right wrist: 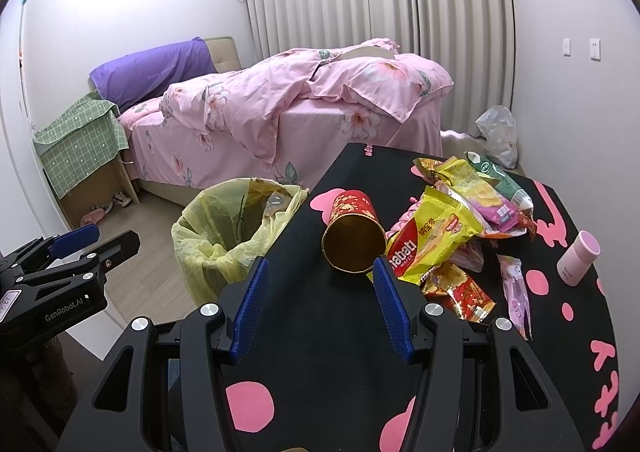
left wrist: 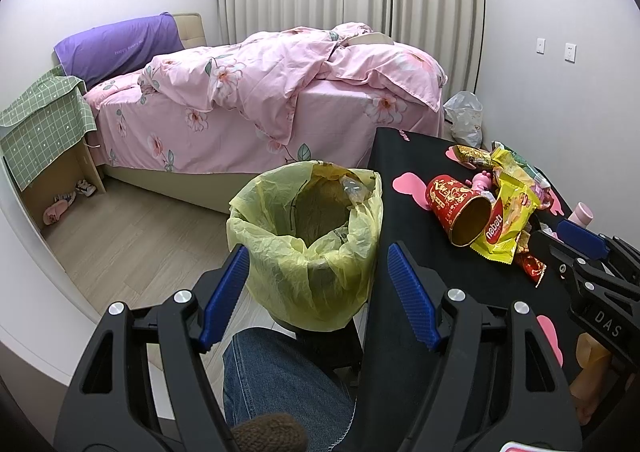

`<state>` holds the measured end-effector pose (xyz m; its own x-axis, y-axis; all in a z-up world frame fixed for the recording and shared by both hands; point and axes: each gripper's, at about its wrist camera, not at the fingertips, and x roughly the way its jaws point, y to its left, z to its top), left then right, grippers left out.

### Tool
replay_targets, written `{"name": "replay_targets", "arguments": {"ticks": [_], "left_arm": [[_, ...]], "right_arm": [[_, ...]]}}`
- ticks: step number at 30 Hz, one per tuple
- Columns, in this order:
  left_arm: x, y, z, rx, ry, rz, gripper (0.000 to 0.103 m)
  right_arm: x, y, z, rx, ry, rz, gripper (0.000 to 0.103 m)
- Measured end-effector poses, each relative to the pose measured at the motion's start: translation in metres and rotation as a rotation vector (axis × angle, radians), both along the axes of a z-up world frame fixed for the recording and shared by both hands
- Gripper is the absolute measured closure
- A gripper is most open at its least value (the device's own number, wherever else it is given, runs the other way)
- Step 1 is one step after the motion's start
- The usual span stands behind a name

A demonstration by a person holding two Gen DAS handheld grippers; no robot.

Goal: Collect trash

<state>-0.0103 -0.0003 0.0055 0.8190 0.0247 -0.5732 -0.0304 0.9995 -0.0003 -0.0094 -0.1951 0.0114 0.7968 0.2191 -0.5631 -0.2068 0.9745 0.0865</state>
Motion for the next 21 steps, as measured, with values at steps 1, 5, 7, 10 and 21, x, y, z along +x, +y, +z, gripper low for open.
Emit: {"name": "replay_targets", "arguments": {"ticks": [1, 5, 7, 10, 21], "left_arm": [[0.0004, 0.0001, 0.0003, 0.0, 0.001, 0.0, 0.035], [0.0006, 0.0001, 0.0006, 0.0, 0.002, 0.0, 0.035], [0.0005, 0.0001, 0.0005, 0.0, 0.002, 0.0, 0.035], [0.0005, 0.0002, 0.0006, -0.001, 0.001, 0.0, 0.035], [0.0041, -0.0031, -0.0011, -0.003, -0.005, -0.015, 0.035]], "right_arm": [[0.0003, -0.0002, 0.0001, 0.0, 0.001, 0.0, 0.052], [0.0005, -0.0002, 0.0002, 0.001, 0.001, -0.001, 0.052], [0.0004, 0.0, 0.0002, 0.001, 0.002, 0.0, 0.052], [0.0007, -0.0002, 0.0003, 0.001, 0.001, -0.001, 0.052], [0.0016, -0.0036, -0.0013, 0.009, 0.012, 0.005, 0.052]]}}
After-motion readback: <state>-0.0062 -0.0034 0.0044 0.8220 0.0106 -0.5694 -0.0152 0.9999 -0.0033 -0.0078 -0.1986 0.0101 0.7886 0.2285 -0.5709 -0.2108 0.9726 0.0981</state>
